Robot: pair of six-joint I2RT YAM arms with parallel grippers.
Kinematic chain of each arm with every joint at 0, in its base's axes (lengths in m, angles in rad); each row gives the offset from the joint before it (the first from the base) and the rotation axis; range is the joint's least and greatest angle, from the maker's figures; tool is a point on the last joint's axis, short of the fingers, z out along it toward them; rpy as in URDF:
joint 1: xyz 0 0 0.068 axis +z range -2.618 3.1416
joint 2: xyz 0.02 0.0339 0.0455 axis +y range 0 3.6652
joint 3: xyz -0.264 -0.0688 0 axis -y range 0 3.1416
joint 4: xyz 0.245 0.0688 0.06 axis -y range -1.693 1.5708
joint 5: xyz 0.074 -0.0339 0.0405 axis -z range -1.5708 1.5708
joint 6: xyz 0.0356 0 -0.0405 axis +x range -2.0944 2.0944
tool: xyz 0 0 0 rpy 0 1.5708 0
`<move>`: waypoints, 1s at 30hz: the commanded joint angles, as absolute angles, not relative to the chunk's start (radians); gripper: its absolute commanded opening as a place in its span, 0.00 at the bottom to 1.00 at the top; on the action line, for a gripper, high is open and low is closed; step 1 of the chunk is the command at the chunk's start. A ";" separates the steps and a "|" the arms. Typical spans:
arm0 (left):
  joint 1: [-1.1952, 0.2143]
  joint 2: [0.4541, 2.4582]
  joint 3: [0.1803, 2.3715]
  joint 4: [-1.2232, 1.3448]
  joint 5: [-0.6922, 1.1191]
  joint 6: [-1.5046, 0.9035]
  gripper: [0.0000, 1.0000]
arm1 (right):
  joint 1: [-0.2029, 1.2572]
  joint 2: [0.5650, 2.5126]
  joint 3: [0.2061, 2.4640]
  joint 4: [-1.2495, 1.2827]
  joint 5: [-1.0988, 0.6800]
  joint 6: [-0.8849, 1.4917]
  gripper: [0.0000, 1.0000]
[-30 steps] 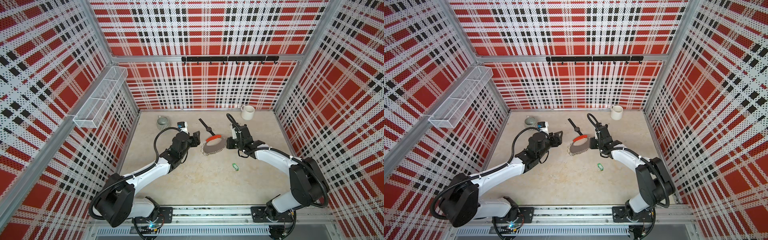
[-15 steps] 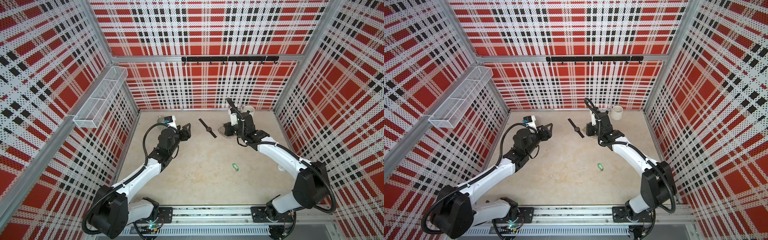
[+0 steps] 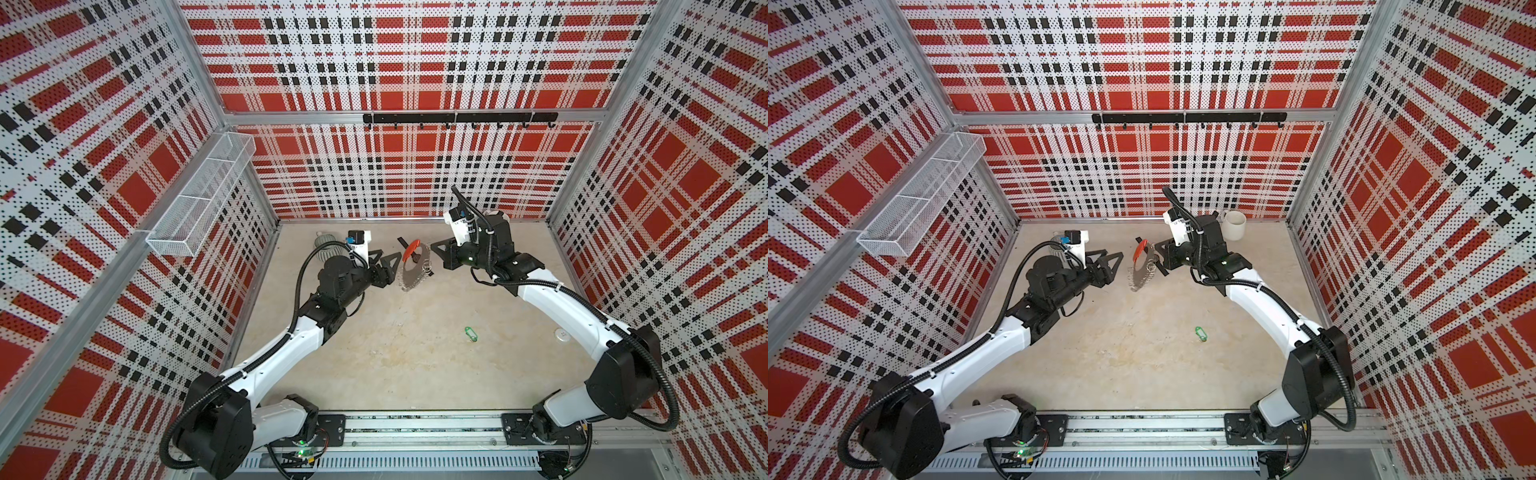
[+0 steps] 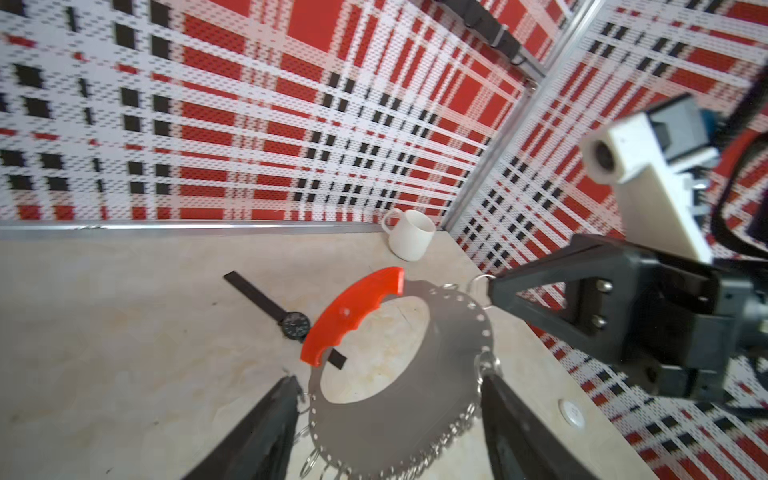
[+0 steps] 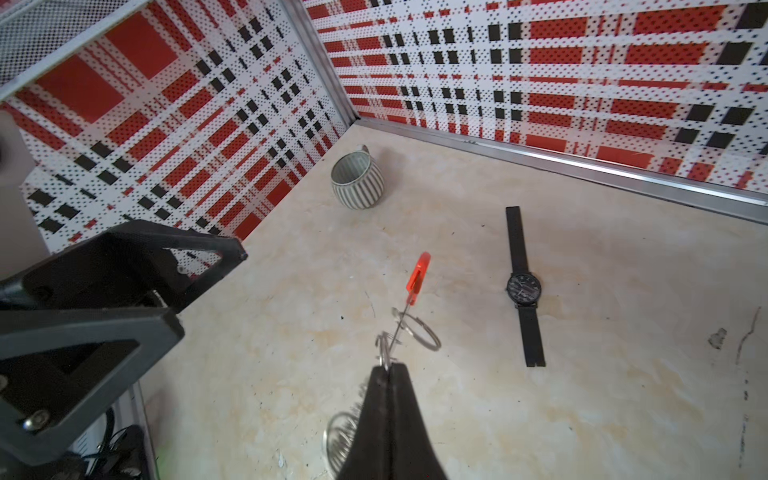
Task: Attach keys to a key ring
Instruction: Pass the keyring.
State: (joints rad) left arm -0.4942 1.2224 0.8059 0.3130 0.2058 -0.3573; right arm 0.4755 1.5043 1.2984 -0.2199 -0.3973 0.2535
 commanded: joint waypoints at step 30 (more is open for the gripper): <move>-0.492 1.365 1.046 0.179 0.450 -0.170 0.60 | 0.470 1.370 1.198 -0.112 -0.592 0.069 0.00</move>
State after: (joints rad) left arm -0.4900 1.3483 1.0336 0.1967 0.4129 -0.1860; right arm 0.4736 1.3724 1.1713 -0.1650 -0.5457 0.0975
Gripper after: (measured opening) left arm 0.601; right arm 0.050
